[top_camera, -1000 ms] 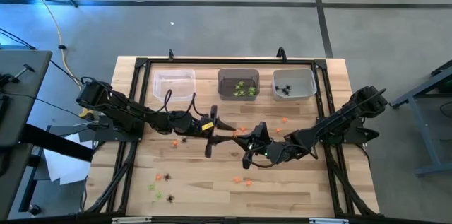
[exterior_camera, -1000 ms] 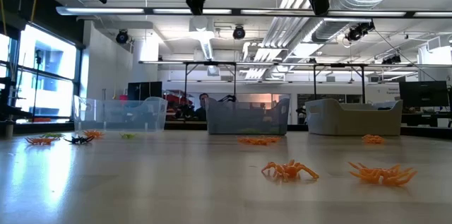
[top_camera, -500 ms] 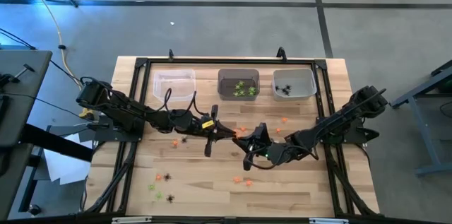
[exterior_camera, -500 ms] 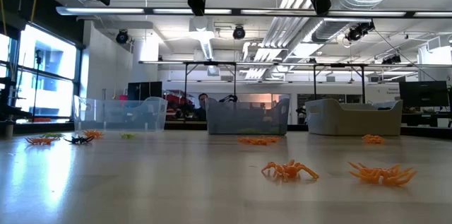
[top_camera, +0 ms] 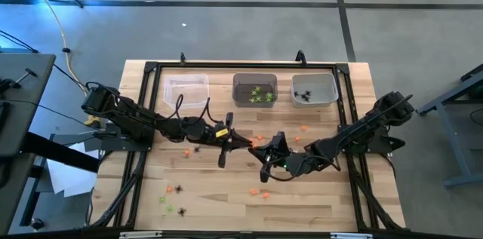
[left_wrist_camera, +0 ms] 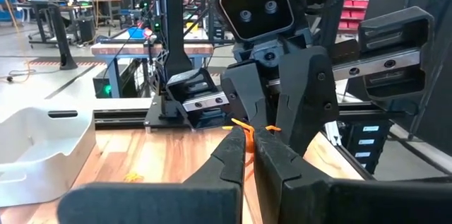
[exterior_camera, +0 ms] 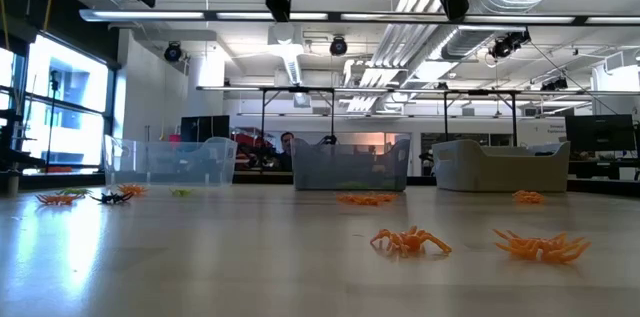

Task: Sort Halloween decoration
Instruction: Put the orange spider toy into the transparent bin

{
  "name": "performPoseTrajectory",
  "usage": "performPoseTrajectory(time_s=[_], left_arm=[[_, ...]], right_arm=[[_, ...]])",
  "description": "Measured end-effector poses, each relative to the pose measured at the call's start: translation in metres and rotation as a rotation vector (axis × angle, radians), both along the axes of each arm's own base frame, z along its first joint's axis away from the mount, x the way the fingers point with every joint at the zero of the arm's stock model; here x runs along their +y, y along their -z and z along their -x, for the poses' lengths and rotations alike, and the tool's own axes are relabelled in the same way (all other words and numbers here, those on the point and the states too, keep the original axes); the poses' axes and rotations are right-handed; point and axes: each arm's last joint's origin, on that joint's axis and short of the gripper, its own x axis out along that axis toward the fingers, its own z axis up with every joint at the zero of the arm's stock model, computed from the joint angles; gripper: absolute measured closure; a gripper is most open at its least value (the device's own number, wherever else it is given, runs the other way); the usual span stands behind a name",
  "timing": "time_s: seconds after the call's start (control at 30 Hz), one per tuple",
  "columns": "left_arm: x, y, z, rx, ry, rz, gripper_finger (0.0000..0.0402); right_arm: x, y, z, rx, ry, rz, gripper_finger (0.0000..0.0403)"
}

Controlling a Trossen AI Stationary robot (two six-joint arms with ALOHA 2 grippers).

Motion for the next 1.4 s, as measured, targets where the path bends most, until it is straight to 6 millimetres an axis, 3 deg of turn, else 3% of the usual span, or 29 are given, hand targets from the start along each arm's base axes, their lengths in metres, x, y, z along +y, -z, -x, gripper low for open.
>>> performPoseTrajectory(time_s=[0.13,0.4,0.53,1.2,1.4], left_arm=[[-0.001,0.0,0.0,0.0,0.01,0.0,0.0401],[-0.002,0.0,0.0,0.002,0.016,0.001,0.0401],[-0.004,0.001,0.001,0.005,0.024,0.001,0.04],[-0.004,-0.009,-0.003,-0.033,0.018,-0.033,0.0401],[0.01,-0.021,0.008,0.036,-0.148,-0.112,0.0401]], right_arm=[[0.0,0.0,0.0,0.0,-0.001,0.0,0.0389],[0.0,0.0,0.0,-0.002,0.002,-0.002,0.0296],[0.0,0.0,0.0,-0.002,0.004,-0.002,0.0268],[-0.001,0.005,0.001,0.04,0.014,-0.004,0.0262],[0.003,0.006,0.004,0.052,-0.003,0.001,0.0262]])
